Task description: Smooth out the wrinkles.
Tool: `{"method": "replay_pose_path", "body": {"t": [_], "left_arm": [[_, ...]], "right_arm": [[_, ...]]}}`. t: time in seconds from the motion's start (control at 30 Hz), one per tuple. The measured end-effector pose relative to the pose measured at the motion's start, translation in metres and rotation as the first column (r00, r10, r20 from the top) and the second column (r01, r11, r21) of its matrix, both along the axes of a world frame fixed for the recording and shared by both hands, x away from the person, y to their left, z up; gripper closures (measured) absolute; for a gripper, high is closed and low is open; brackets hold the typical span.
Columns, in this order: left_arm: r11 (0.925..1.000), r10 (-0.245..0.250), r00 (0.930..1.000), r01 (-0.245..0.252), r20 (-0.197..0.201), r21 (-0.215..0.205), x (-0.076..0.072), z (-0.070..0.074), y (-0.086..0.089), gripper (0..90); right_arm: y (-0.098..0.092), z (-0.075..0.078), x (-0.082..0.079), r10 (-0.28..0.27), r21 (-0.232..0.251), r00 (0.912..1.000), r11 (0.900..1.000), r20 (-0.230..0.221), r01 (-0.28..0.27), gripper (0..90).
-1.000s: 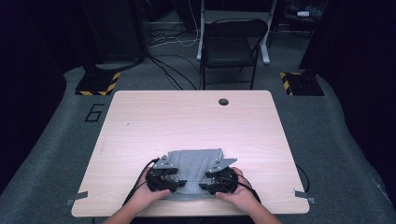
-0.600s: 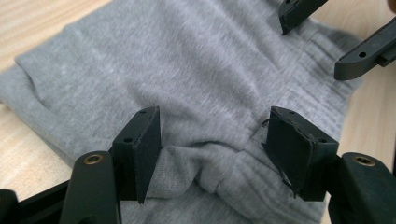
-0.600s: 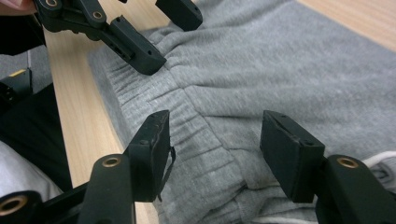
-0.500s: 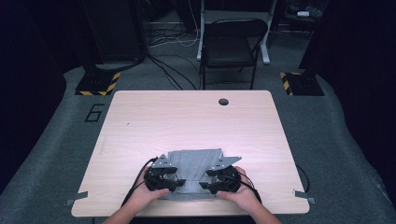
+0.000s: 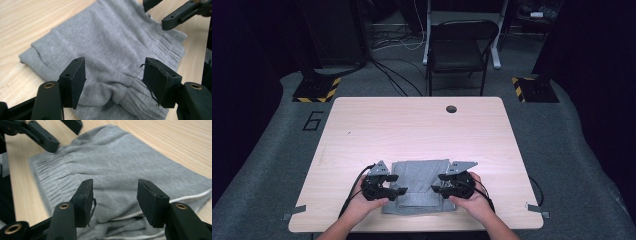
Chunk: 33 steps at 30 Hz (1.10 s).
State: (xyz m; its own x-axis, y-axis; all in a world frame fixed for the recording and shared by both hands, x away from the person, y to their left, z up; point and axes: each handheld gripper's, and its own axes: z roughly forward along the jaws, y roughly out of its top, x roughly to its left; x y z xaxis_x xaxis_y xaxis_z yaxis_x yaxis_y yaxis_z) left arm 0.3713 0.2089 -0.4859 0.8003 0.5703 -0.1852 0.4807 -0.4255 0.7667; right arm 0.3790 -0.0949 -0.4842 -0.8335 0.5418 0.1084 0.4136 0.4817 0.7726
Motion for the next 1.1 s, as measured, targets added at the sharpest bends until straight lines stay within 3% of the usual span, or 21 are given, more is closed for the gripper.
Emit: {"method": "replay_pose_path", "body": {"t": [0.13, 0.17, 0.3, 0.47, 0.67, 0.73, 0.87, 0.9, 1.1], "left_arm": [[0.9999, 0.012, 0.9999, -0.012, 0.009, -0.002, 0.002, 0.0, 0.0, 33.2], [1.0, 0.01, 1.0, -0.01, 0.002, 0.0, 0.003, 0.0, 0.0, 32.8], [0.9983, 0.039, 0.9988, -0.04, -0.028, -0.043, 0.007, 0.003, 0.003, 29.3], [0.9946, 0.075, 0.9971, -0.076, -0.012, -0.072, 0.015, 0.006, 0.01, 23.7], [0.9937, 0.103, 0.9946, -0.103, 0.009, -0.044, 0.031, 0.01, 0.018, 21.7], [0.9905, 0.134, 0.9908, -0.134, 0.013, -0.031, 0.039, 0.009, 0.018, 23.2], [0.9884, 0.151, 0.9884, -0.151, 0.013, -0.015, 0.056, 0.006, 0.018, 30.8], [0.9872, 0.159, 0.9873, -0.159, -0.004, -0.018, 0.059, 0.005, 0.017, 32.6], [0.9802, 0.198, 0.9801, -0.197, -0.018, 0.013, 0.076, -0.007, 0.017, 41.3]], "right_arm": [[-0.003, -0.004, 0.007, -0.026, -0.032, 0.9995, 0.999, 0.018, 0.026, 46.9], [-0.004, -0.007, 0.008, -0.038, -0.039, 0.9993, 0.999, 0.005, 0.038, 47.0], [-0.007, -0.012, 0.012, -0.056, -0.055, 0.9984, 0.997, -0.004, 0.056, 49.6], [-0.01, -0.014, 0.013, -0.06, -0.066, 0.9981, 0.996, -0.016, 0.059, 51.1], [-0.012, -0.015, 0.011, -0.063, -0.071, 0.9978, 0.996, -0.023, 0.061, 51.6], [-0.013, -0.016, 0.011, -0.064, -0.068, 0.9977, 0.996, -0.023, 0.062, 52.1], [-0.012, -0.017, 0.011, -0.062, -0.072, 0.9979, 0.996, -0.015, 0.061, 52.1], [-0.012, -0.017, 0.011, -0.057, -0.078, 0.9983, 0.995, -0.01, 0.056, 52.2], [-0.011, -0.018, 0.011, -0.058, -0.078, 0.9983, 0.995, -0.001, 0.057, 52.1]]}}
